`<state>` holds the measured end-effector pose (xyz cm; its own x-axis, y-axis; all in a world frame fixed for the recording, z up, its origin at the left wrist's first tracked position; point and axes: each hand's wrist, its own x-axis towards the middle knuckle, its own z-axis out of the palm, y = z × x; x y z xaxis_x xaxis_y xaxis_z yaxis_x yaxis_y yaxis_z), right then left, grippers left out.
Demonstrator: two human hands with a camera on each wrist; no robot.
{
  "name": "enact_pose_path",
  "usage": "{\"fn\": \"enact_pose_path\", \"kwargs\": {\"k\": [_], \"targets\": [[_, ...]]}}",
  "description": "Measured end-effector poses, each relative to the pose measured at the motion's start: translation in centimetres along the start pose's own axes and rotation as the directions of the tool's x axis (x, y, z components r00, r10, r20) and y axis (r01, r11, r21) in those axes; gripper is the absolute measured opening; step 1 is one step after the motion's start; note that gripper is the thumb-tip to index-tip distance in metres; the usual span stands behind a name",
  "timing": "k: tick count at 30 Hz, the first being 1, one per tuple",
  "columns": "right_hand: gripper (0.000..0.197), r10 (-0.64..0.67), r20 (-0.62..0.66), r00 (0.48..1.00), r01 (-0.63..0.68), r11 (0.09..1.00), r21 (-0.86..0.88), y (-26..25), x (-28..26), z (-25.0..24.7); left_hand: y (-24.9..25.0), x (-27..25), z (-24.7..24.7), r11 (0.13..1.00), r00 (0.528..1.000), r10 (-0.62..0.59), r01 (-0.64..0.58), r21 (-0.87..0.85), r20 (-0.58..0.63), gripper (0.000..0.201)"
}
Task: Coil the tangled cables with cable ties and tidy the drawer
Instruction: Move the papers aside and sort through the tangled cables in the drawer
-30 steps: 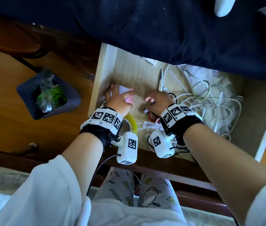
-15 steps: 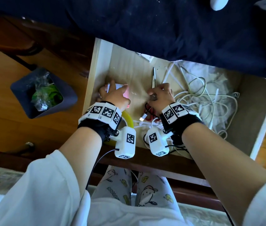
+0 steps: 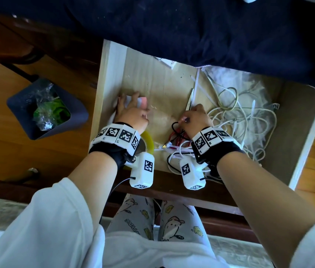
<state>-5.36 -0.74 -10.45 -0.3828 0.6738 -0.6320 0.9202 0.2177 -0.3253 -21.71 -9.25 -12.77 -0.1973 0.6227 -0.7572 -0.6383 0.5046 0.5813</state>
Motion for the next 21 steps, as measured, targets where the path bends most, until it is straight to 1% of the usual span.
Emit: {"fn": "enact_pose_path", "kwargs": {"k": [1,2,3,4,5,6,8,10,11,12,16,19,21], "targets": [[0.016,0.002,0.005,1.0,-0.002,1.0,-0.008,0.2,-0.1,0.0,0.0,0.0,-0.3,0.971,0.999,0.031,-0.022,0.239,-0.034,0.047],[0.018,0.001,0.013,1.0,-0.001,1.0,-0.008,0.3,-0.2,0.1,0.5,-0.5,-0.3,0.868,0.984,0.138,-0.066,0.492,-0.111,0.042],[0.019,-0.003,0.025,1.0,0.003,1.0,-0.003,0.3,-0.3,0.2,1.5,-1.4,0.1,0.688,0.98,0.176,-0.055,0.724,-0.093,0.032],[0.02,-0.013,0.043,0.999,0.012,1.0,0.007,0.2,-0.4,0.3,1.4,-1.5,0.2,0.542,0.987,0.148,-0.024,0.84,-0.067,0.023],[0.02,-0.024,0.067,0.997,0.023,0.999,0.023,0.1,-0.5,0.3,1.5,-1.6,-0.1,0.387,0.986,0.147,0.013,0.922,-0.075,0.026],[0.022,-0.036,0.092,0.995,0.032,0.999,0.04,0.0,-0.6,0.4,1.6,-1.7,-0.1,0.306,0.981,0.16,0.055,0.951,-0.108,0.032],[0.027,-0.041,0.132,0.99,0.034,0.998,0.059,-0.4,-0.7,0.4,1.7,-1.9,-0.2,0.331,0.972,0.175,0.092,0.939,-0.157,0.039],[0.03,-0.036,0.144,0.989,0.028,0.998,0.054,-0.7,-0.7,0.5,2.2,-2.3,0.1,0.279,0.969,0.163,0.135,0.951,-0.186,0.042],[0.031,-0.042,0.144,0.989,0.036,0.998,0.05,-1.0,-0.7,0.6,2.2,-2.4,0.2,0.239,0.973,0.152,0.134,0.962,-0.173,0.044],[0.031,-0.053,0.148,0.988,0.046,0.998,0.048,-1.2,-0.7,0.7,2.3,-2.6,0.3,0.222,0.975,0.132,0.147,0.964,-0.179,0.047],[0.033,-0.078,0.183,0.98,0.072,0.997,0.039,-2.1,-0.4,0.7,2.8,-3.0,0.5,0.213,0.974,0.107,0.174,0.961,-0.2,0.057],[0.028,-0.095,0.171,0.981,0.088,0.995,0.049,-2.5,0.0,0.6,3.1,-2.9,0.8,0.174,0.978,0.109,0.158,0.972,-0.178,0.059],[0.028,-0.095,0.166,0.982,0.093,0.995,0.024,-2.7,0.2,0.7,3.2,-2.5,1.0,0.143,0.981,0.099,0.149,0.978,-0.164,0.059]]}}
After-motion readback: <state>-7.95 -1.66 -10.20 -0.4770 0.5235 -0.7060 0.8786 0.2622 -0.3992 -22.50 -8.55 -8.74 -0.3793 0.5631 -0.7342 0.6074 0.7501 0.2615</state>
